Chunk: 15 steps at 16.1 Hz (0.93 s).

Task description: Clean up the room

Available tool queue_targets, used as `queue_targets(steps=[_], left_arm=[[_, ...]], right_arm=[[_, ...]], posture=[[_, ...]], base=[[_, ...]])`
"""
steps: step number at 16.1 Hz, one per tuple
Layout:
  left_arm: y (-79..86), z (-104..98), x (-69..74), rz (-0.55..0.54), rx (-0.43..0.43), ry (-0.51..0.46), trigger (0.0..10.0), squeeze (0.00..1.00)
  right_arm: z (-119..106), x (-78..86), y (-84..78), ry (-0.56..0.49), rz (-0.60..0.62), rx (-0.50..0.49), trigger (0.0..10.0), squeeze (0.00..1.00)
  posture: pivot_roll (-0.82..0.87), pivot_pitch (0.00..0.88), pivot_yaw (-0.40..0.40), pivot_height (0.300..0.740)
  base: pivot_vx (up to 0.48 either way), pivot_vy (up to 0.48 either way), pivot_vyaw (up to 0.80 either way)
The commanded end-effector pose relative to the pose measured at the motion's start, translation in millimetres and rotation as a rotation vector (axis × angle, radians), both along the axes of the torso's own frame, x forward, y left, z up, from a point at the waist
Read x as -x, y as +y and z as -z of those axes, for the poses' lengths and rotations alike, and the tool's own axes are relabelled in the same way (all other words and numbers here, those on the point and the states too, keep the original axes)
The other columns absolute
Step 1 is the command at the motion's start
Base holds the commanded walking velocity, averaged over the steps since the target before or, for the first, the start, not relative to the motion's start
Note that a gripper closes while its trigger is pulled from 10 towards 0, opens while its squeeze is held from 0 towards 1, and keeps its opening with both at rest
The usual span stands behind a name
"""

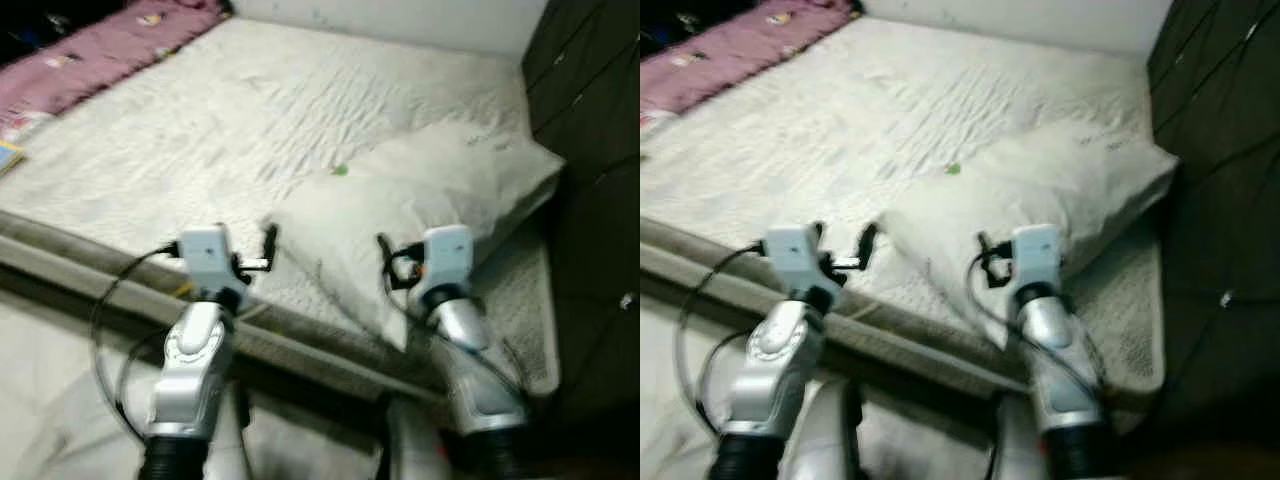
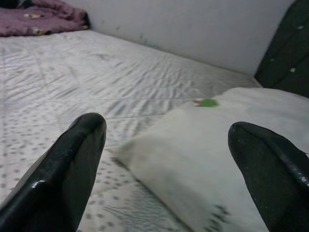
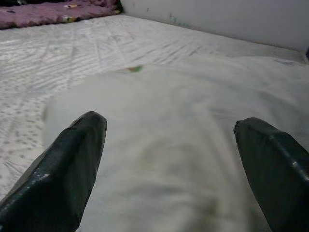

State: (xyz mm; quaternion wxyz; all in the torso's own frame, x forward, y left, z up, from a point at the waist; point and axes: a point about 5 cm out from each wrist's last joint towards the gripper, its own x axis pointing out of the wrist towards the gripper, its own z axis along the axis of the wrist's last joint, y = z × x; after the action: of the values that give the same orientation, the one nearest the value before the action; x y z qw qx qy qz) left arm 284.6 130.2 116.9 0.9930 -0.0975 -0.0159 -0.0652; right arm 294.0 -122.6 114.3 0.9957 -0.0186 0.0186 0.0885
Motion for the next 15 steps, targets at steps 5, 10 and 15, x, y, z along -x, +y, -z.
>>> queue_targets(steps=[5,10,15], left_arm=[[1.1,2.9,1.4,-0.01,-0.003,0.021,10.0,0.0],[1.8,4.7,2.6,-0.012,-0.009,0.034,10.0,0.0],[2.3,5.8,5.9,-0.014,-0.018,0.041,10.0,0.0]], right_arm=[[2.1,0.7,2.3,0.015,-0.004,-0.026,10.0,0.0],[3.0,1.5,3.1,0.016,-0.007,-0.018,10.0,0.0],[4.4,3.4,6.5,0.02,-0.037,-0.013,10.0,0.0]], posture=[[-0.01,0.0,-0.014,0.543],[0.0,0.0,-0.014,0.543],[0.0,0.0,-0.014,0.543]], base=[[0.0,0.0,-0.16],[0.0,0.0,-0.64],[0.0,0.0,0.0]])
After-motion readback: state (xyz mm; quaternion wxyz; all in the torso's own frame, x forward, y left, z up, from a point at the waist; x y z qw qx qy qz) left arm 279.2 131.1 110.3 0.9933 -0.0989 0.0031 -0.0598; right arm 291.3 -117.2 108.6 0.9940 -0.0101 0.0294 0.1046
